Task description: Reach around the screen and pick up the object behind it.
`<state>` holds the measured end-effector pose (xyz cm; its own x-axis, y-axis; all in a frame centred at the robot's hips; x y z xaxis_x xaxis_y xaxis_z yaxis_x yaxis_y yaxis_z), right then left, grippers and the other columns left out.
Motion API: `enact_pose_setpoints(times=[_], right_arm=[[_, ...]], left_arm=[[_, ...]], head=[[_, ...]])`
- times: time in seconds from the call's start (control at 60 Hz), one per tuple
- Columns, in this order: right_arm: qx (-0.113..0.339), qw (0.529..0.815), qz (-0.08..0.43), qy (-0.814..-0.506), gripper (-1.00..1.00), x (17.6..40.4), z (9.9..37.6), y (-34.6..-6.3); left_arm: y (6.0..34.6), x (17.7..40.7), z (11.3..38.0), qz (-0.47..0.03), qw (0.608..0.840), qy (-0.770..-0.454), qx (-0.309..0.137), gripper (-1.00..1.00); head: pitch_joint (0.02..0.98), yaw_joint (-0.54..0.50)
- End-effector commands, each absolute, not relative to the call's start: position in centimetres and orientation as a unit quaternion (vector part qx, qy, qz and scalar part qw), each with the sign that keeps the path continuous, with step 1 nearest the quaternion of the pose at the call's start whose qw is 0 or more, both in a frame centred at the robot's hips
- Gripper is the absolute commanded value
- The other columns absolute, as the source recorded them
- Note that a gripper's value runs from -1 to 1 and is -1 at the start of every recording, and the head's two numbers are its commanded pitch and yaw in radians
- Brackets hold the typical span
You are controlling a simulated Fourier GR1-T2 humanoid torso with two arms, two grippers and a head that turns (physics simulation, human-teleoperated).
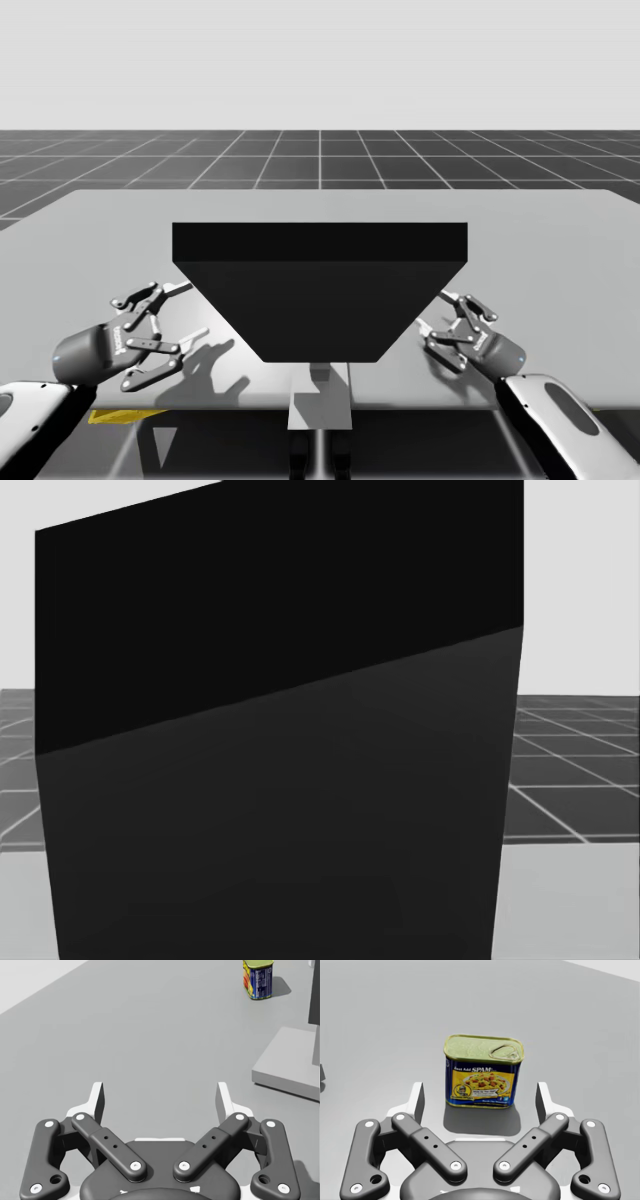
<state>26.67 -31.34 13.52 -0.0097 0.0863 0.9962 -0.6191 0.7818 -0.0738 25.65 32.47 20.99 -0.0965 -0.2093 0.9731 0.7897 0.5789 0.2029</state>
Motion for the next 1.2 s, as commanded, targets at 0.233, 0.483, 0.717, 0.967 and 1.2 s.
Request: enact_pose_setpoints(times=[0.233, 0.483, 0.717, 0.967, 1.2], right_arm=[[0.224, 0.693, 0.256, -0.635, -1.0, 32.1, 12.8, -28.8], [0.234, 0.701, 0.268, -0.618, -1.0, 34.1, 12.1, -27.0], [0.234, 0.712, 0.275, -0.602, -1.0, 35.6, 11.1, -25.7], [0.227, 0.709, 0.261, -0.614, 1.0, 35.4, 10.5, -25.5], [0.195, 0.701, 0.246, -0.64, 1.0, 34.8, 12.6, -29.0]], left_arm=[[32.3, 25.7, 20.5, -0.401, 0.631, -0.627, -0.222, -1.0], [32.1, 25.5, 20.2, -0.41, 0.627, -0.628, -0.211, -1.0], [31.8, 25.3, 20.1, -0.419, 0.622, -0.628, -0.207, -1.0], [31.8, 25.1, 19.9, -0.421, 0.624, -0.627, -0.201, -1.0], [31.8, 25.2, 20.1, -0.418, 0.624, -0.63, -0.196, -1.0]], head=[[0.216, -0.05], [0.226, -0.05], [0.232, -0.05], [0.233, -0.05], [0.228, -0.04]])
